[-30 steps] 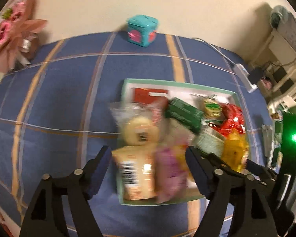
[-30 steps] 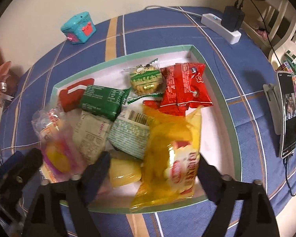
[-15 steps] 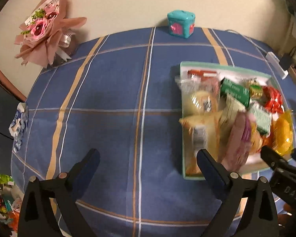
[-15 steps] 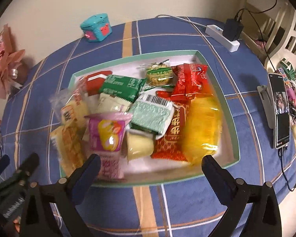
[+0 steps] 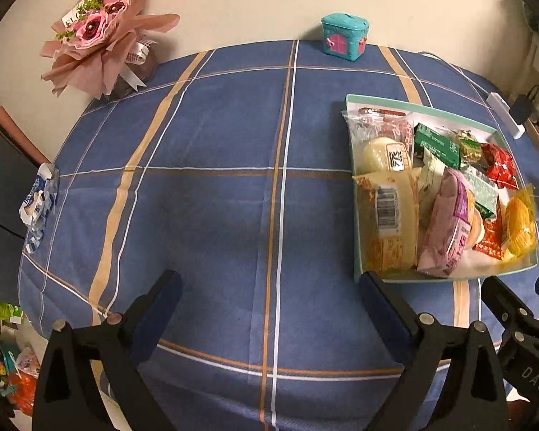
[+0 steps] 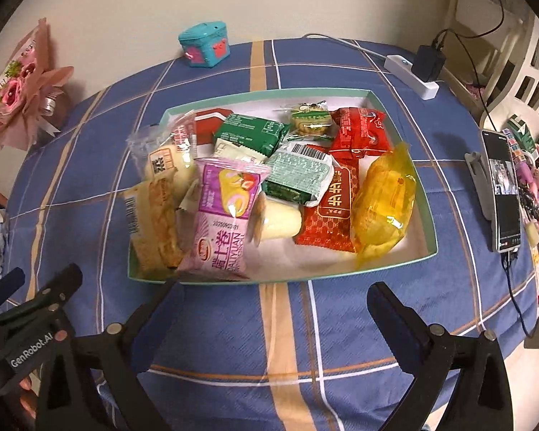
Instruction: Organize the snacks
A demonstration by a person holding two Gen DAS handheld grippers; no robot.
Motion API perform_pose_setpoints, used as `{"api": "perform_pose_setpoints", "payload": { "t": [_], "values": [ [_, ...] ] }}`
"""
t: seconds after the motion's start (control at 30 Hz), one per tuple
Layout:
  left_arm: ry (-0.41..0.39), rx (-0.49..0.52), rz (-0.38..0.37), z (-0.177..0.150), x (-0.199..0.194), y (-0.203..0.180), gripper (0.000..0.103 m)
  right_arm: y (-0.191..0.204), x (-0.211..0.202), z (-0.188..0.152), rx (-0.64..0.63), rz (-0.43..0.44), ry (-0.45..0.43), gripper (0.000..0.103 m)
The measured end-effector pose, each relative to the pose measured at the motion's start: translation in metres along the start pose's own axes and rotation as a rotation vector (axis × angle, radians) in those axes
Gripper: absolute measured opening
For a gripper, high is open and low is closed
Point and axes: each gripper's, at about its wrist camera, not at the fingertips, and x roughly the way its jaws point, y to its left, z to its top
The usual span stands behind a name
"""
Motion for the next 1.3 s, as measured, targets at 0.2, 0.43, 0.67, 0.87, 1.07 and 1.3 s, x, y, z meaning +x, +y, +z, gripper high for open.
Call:
{"api": "perform_pose_setpoints", "payload": {
  "t": [0.2, 0.43, 0.67, 0.87, 1.07, 1.3],
  "values": [
    [0.0, -0.016, -0.01, -0.003, -0.001, 0.004, 0.099, 0.002, -0.001, -0.002, -0.005, -0.002, -0.004, 0.103],
    [0.003, -0.021, -0.01, -0.002, -0.001, 0.005, 0.099, 0.002, -0.002, -0.002, -0.002, 0.006, -0.008, 0.103],
    [0.007, -0.031, -0.008, -0.001, 0.001, 0.008, 0.099, 0.003, -0.003, 0.0, -0.005, 0.01, -0.013, 0.103],
    [0.008, -0.05, -0.001, 0.0, 0.002, 0.013, 0.099, 0.004, -0.002, 0.001, -0.012, 0.01, -0.012, 0.103],
    [0.007, -0.06, 0.004, 0.001, 0.002, 0.016, 0.099, 0.007, -0.003, 0.001, -0.022, 0.01, -0.015, 0.103],
    [0.004, -0.071, 0.011, 0.002, 0.002, 0.019, 0.099, 0.009, -0.003, 0.001, -0.027, 0.01, -0.016, 0.103]
  ]
}}
